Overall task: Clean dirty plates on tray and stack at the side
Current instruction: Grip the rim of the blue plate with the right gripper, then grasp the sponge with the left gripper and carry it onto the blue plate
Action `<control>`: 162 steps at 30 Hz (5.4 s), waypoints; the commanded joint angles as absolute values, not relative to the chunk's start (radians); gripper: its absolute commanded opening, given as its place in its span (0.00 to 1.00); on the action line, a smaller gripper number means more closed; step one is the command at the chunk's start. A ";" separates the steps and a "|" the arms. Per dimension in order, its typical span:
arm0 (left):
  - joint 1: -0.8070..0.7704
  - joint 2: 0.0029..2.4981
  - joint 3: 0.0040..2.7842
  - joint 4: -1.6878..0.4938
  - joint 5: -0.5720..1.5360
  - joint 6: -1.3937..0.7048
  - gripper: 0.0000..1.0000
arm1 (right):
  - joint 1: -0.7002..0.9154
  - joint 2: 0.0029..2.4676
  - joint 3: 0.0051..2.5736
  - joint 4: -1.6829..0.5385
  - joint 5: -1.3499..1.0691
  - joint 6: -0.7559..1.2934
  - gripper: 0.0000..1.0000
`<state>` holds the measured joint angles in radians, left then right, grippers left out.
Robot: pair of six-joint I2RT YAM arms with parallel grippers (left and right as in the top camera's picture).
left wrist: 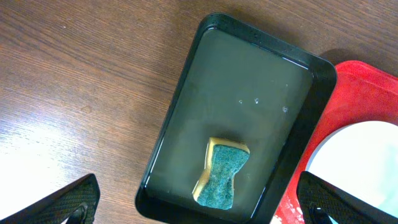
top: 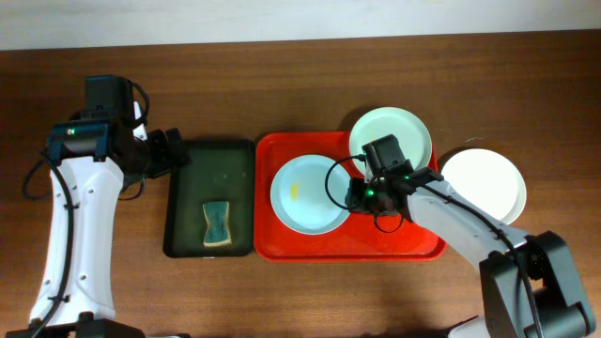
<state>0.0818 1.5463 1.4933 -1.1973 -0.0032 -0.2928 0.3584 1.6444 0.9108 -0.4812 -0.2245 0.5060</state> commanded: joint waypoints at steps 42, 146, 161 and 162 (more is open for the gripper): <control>0.083 1.543 1.499 -1.198 0.004 -0.302 0.99 | 0.386 1.763 1.026 -0.597 -0.148 0.611 0.20; -0.154 1.758 1.008 -0.863 -0.023 -0.299 0.01 | 0.387 1.765 0.984 -0.542 -0.172 0.607 0.05; -0.151 1.686 1.328 -1.004 -0.023 -0.176 0.00 | 0.387 1.765 0.985 -0.542 -0.262 0.607 0.04; -0.154 1.687 1.322 -1.004 -0.023 -0.176 0.00 | 0.387 1.765 0.985 -0.542 -0.267 0.607 0.04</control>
<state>-0.1356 1.7088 1.3243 -0.9974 -0.0162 -0.2028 0.3813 1.7538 0.9913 -0.5419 -0.2302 0.6052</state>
